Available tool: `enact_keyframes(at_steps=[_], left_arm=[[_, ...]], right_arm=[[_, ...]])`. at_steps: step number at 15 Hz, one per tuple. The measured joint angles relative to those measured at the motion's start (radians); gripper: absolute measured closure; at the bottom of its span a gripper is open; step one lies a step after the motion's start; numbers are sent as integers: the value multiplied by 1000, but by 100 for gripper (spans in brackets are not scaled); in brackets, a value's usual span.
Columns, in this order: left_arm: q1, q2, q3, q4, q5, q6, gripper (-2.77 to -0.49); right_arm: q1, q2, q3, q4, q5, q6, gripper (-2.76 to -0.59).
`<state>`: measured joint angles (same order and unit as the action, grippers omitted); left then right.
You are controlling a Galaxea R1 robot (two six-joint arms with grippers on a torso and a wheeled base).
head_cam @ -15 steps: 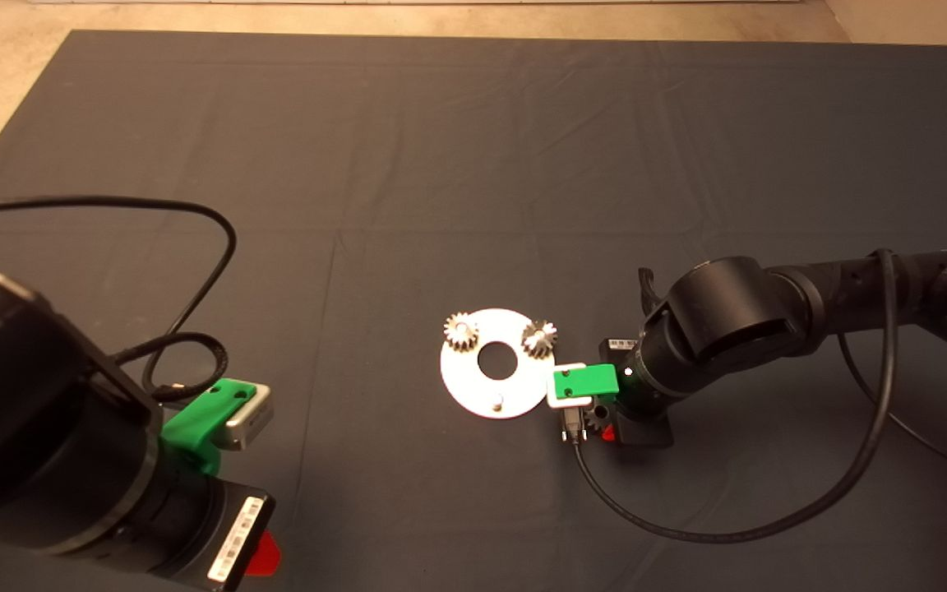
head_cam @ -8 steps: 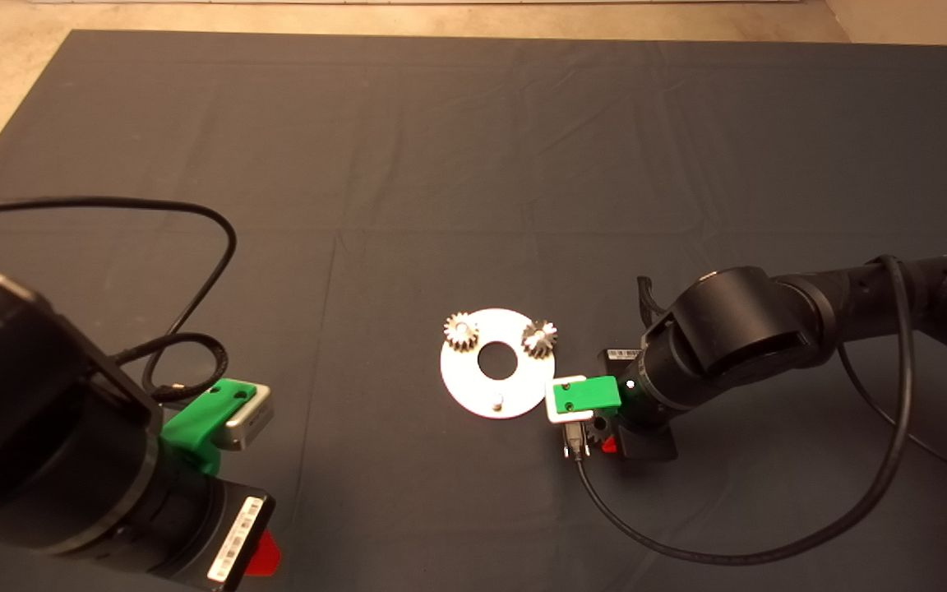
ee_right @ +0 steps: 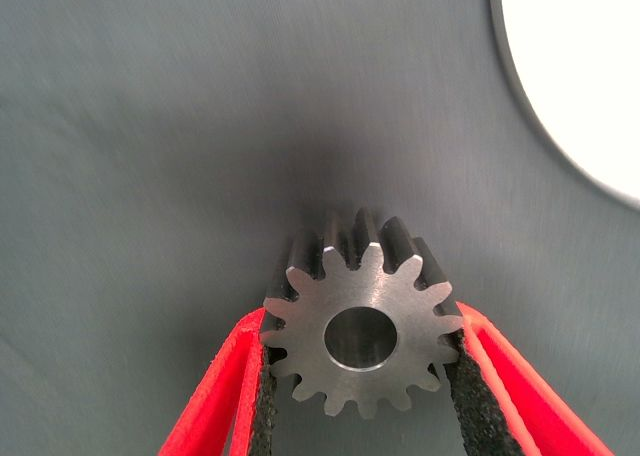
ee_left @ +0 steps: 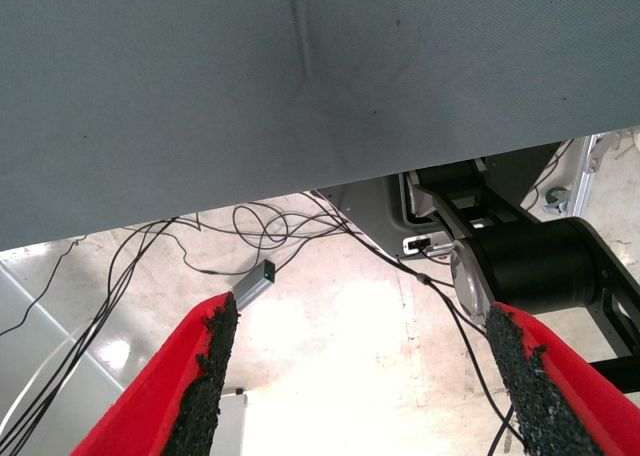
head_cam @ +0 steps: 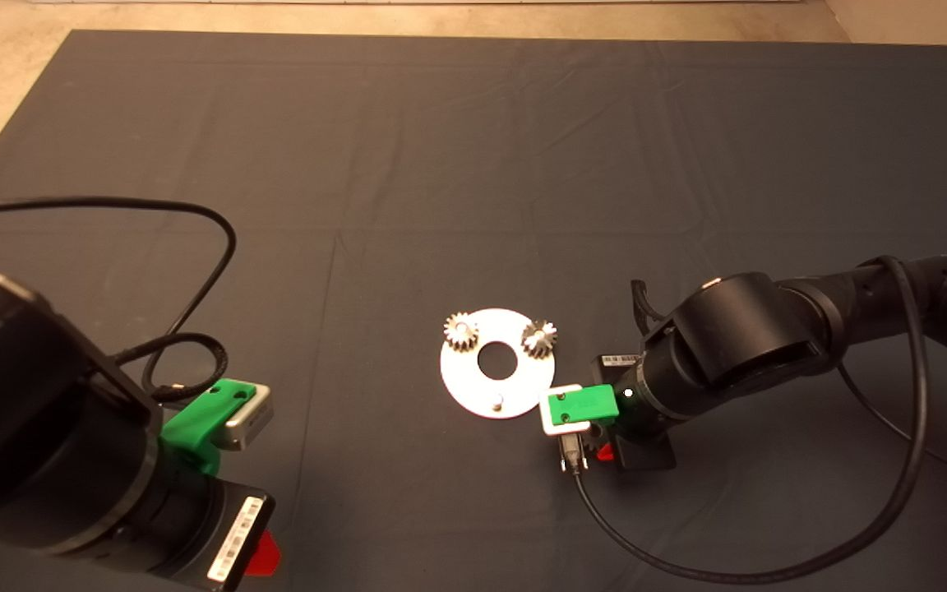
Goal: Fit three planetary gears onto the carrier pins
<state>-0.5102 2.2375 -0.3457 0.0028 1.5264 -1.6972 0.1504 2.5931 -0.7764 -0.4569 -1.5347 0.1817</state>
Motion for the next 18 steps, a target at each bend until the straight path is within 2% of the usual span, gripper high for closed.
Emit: enact_keyframes(at_steps=[3,6,9,12,14,18], left_arm=[[0,0,0,0,0,0,-175],[0,-1,0,0,0,0,-175],[0,-2,0,0,0,0,-175],[0,-2,0,0,0,0,-175],[0,-2,0,0,0,0,-175],[0,-2,0,0,0,0,-175]], right_arm=[[3,52,-7,0,1,5,-105],[10,89,-54,-1,1,15,-104],[49,112,-98,-3,0,22,-104],[75,126,-126,-4,1,30,-104],[92,132,-132,-4,0,49,-104],[96,150,-134,-4,0,101,-104]])
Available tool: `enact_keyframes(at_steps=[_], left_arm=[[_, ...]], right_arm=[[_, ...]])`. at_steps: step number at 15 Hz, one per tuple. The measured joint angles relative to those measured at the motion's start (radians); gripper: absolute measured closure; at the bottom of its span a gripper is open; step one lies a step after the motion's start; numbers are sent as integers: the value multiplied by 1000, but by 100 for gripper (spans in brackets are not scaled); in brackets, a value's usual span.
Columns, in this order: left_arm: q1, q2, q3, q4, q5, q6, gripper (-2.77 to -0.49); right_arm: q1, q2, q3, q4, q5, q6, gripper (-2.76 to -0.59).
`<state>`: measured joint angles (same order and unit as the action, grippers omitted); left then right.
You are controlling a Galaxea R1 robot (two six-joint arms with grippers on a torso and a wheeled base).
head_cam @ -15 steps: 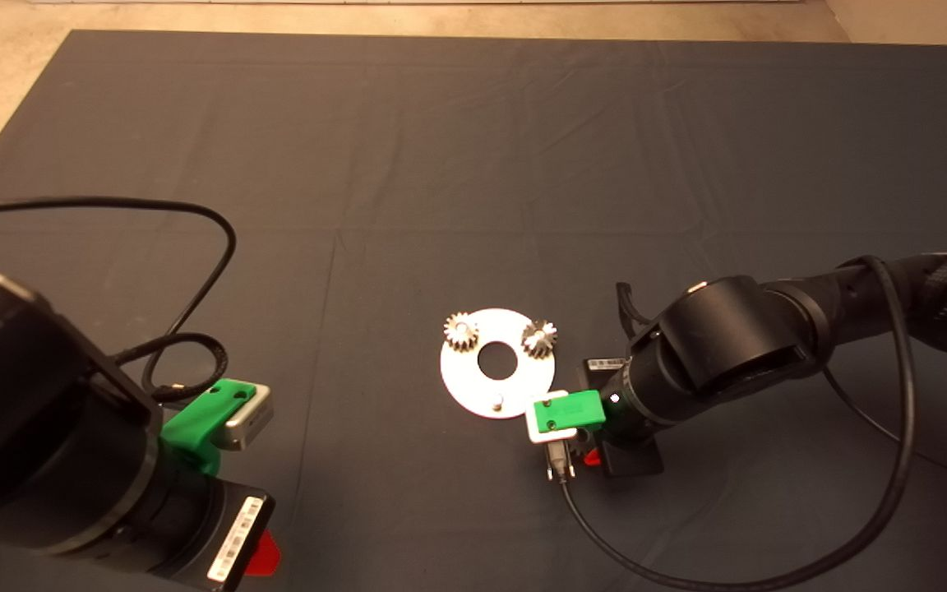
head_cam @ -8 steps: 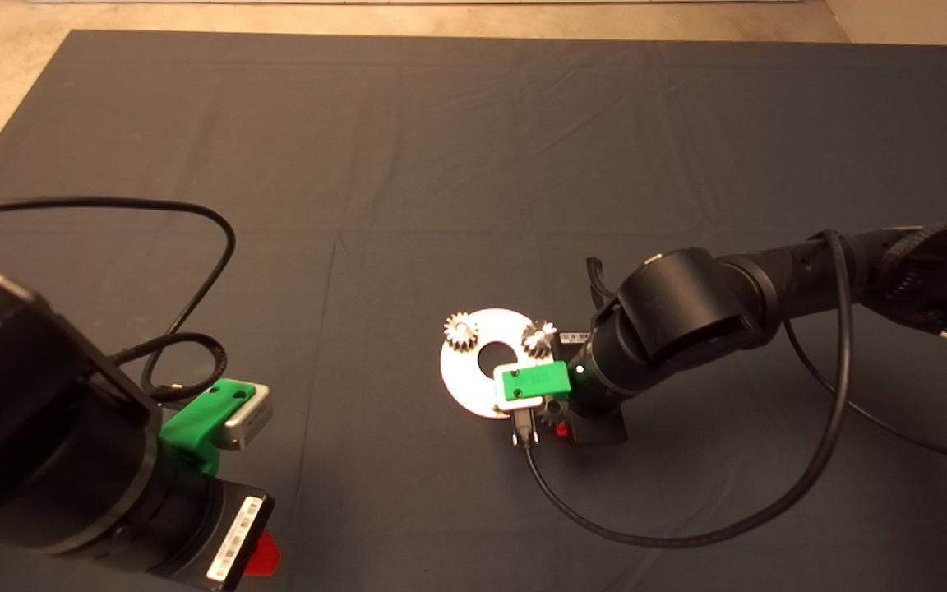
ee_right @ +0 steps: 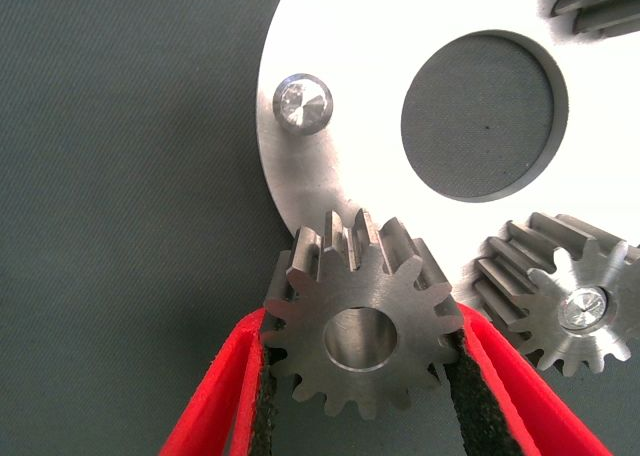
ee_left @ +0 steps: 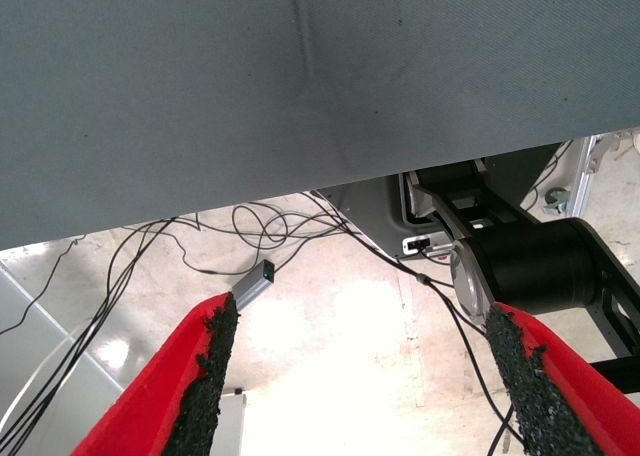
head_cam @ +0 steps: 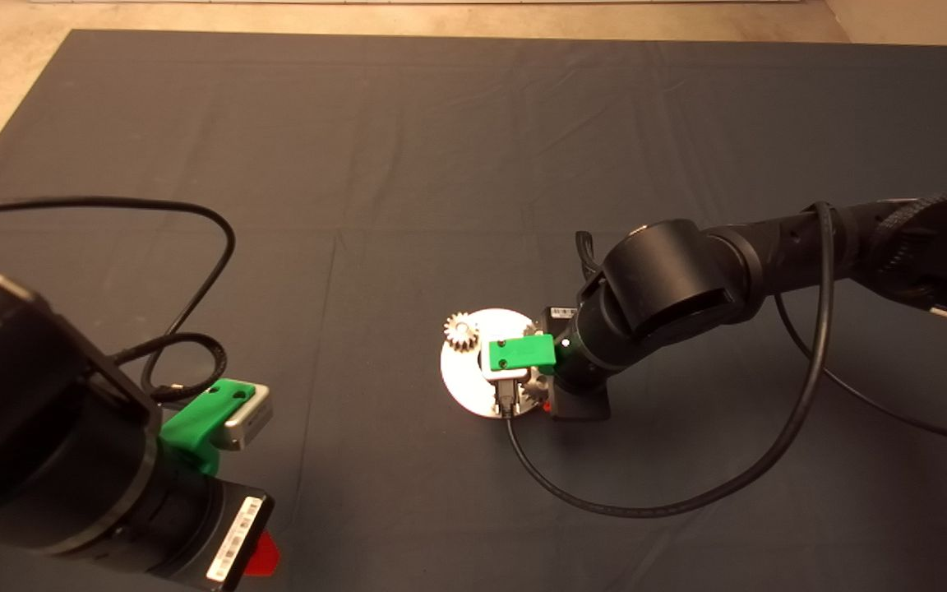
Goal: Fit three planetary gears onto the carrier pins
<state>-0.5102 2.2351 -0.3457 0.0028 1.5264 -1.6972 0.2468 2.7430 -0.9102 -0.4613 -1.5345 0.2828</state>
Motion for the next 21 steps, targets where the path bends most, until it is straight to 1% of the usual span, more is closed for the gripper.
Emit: enact_keyframes(at_steps=[5,7,9,10,13,16,18,21], left_arm=[[0,0,0,0,0,0,-175],[0,0,0,0,0,0,-175],[0,0,0,0,0,0,-175],[0,0,0,0,0,0,-175],[0,0,0,0,0,0,-175],[0,0,0,0,0,0,-175],[0,0,0,0,0,0,-175],[0,0,0,0,0,0,-175]], right_arm=[[0,20,0,0,0,49,-104],[0,35,-1,0,2,84,-104],[0,56,-1,0,17,85,-104],[0,61,-1,0,18,85,-104],[0,64,-2,0,14,89,-104],[0,85,-8,0,17,90,-104],[0,93,-33,0,15,90,-104],[0,121,-81,0,13,88,-104]])
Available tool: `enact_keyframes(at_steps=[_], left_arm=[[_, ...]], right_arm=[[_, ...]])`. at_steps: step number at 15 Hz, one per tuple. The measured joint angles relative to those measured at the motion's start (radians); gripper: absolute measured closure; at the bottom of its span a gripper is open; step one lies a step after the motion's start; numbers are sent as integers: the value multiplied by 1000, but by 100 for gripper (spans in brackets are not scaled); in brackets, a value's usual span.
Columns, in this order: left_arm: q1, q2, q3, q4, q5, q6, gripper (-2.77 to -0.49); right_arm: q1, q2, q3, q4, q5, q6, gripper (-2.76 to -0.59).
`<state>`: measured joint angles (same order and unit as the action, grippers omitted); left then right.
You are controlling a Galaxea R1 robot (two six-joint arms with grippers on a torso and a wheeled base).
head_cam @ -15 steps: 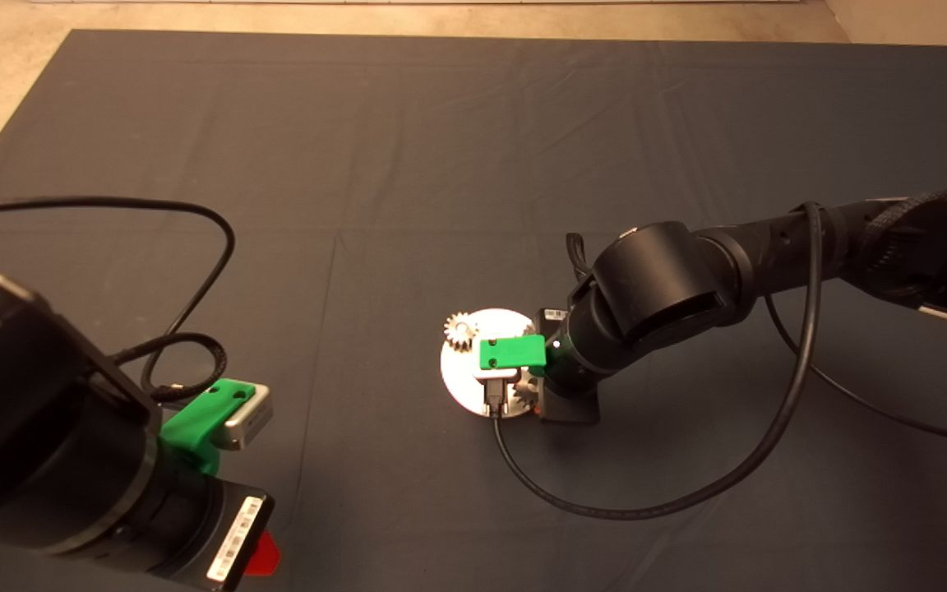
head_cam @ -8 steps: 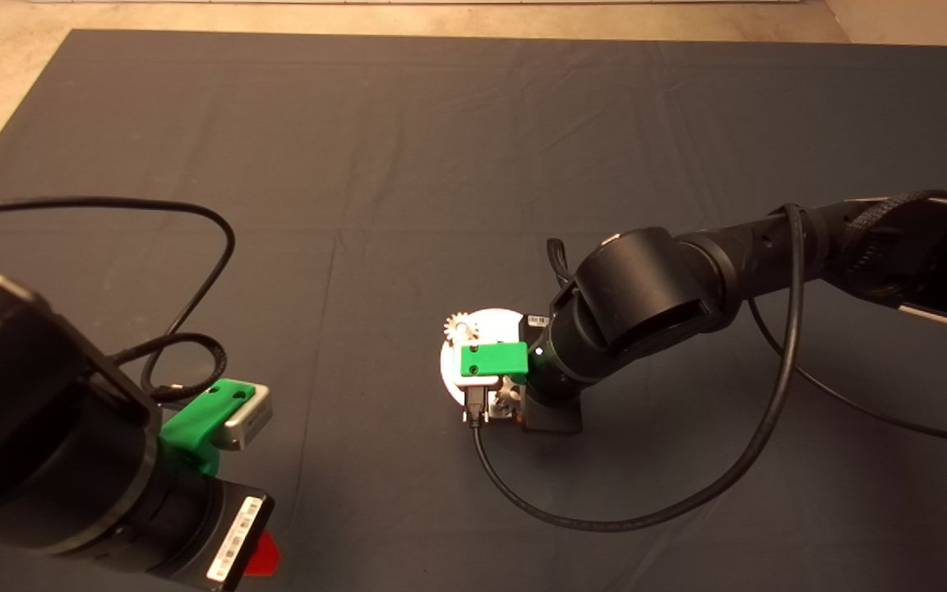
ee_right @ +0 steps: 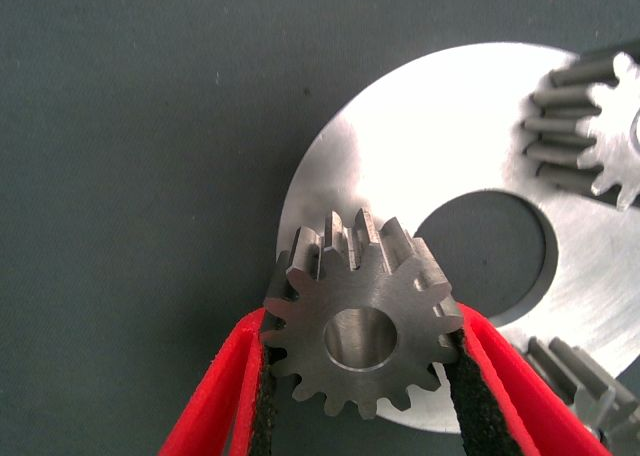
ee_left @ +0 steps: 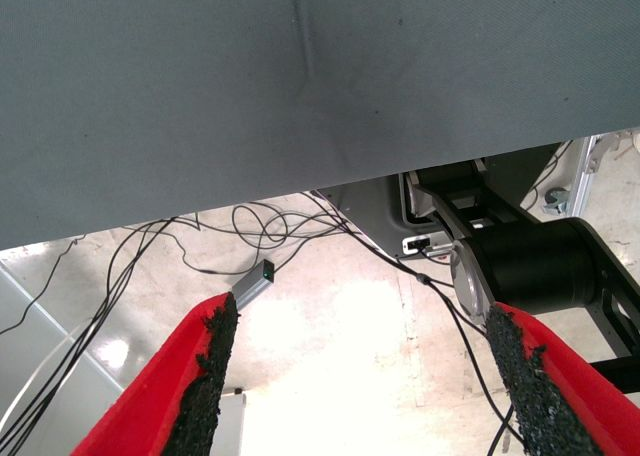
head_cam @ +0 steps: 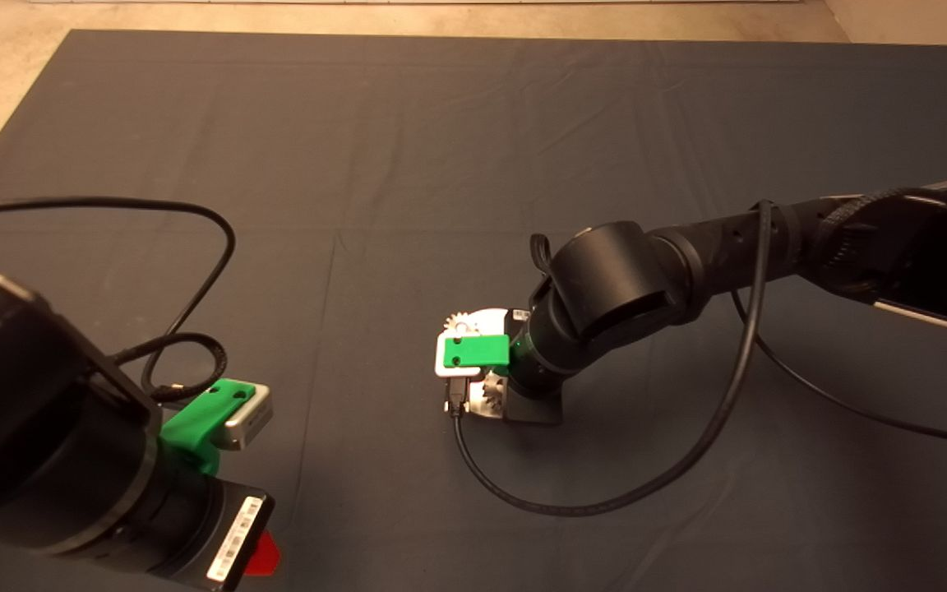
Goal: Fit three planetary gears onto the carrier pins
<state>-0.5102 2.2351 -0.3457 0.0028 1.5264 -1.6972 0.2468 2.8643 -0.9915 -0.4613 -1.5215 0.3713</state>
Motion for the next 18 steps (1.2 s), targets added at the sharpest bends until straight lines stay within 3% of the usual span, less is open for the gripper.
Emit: enact_keyframes(at_steps=[3,6,14,18], left_arm=[[0,0,0,0,0,0,-175],[0,0,0,0,0,0,-175],[0,0,0,0,0,0,-175],[0,0,0,0,0,0,-175]], right_arm=[[0,12,-11,0,2,-3,-104],[0,17,-11,0,-6,-3,-104],[0,11,-10,1,-3,-3,-104],[16,0,0,1,-12,-3,-104]])
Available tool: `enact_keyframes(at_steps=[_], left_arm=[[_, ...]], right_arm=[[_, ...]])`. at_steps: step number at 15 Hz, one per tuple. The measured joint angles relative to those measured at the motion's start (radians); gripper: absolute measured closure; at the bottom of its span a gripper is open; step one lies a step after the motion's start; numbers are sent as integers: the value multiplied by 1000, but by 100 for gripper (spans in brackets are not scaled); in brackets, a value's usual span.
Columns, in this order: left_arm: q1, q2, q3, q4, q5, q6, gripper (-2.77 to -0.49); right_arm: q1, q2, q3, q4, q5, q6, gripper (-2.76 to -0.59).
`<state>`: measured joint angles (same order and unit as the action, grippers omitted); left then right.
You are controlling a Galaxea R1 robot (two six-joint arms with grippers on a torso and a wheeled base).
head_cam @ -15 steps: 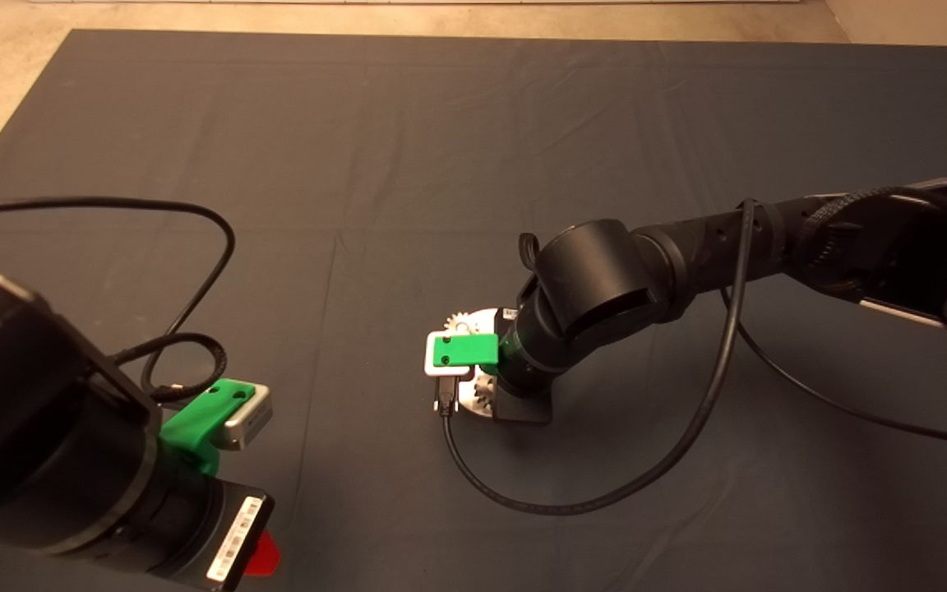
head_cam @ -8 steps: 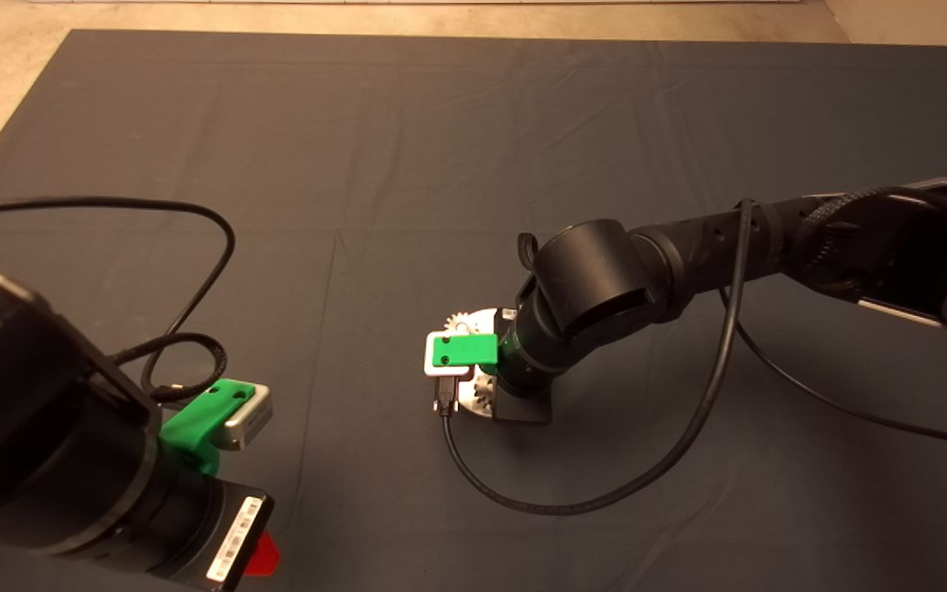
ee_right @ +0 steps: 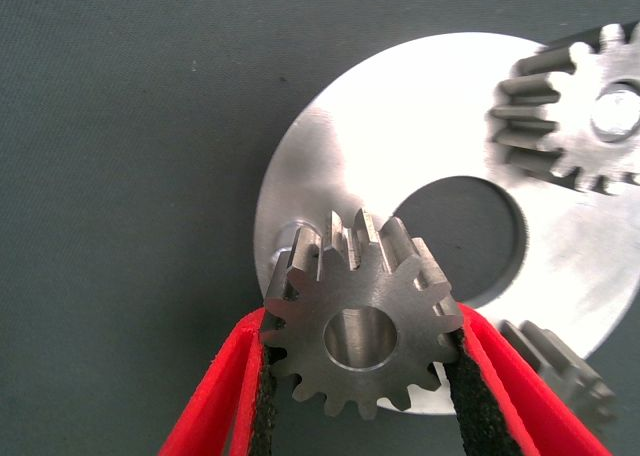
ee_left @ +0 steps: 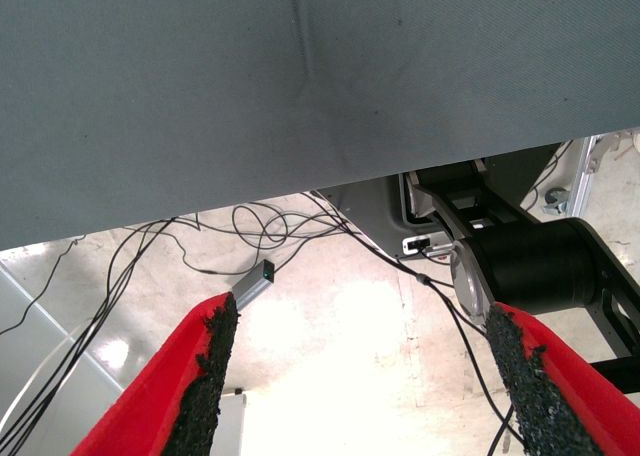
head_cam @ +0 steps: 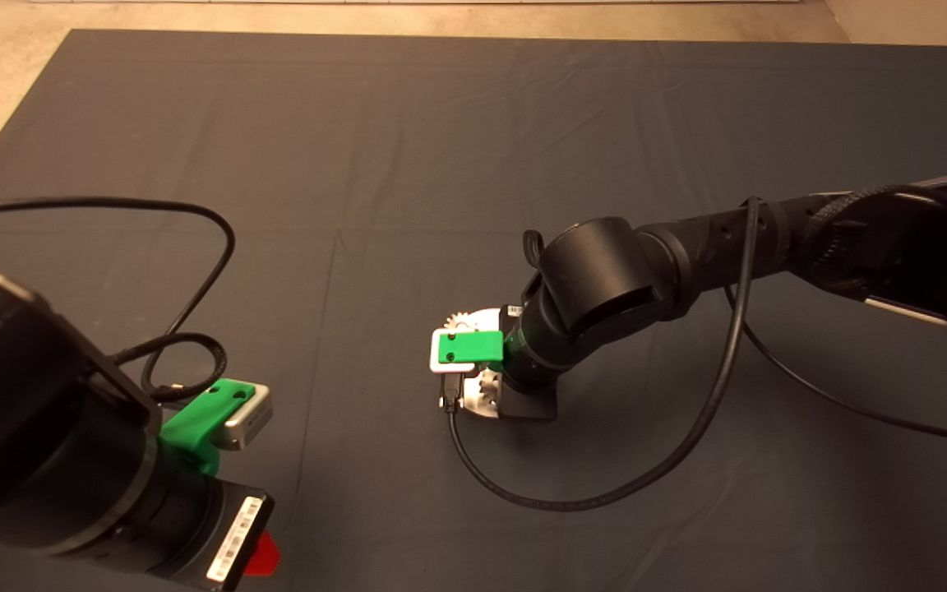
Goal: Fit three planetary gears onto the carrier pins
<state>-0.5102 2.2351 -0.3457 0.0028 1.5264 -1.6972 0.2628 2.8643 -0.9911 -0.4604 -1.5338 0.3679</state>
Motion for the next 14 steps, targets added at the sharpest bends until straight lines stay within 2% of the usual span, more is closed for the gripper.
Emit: enact_keyframes(at_steps=[2,14], left_arm=[[0,0,0,0,0,0,-175],[0,0,0,0,0,0,-175]], right_arm=[[10,0,4,0,0,0,-104],[9,-3,12,22,0,0,-104]])
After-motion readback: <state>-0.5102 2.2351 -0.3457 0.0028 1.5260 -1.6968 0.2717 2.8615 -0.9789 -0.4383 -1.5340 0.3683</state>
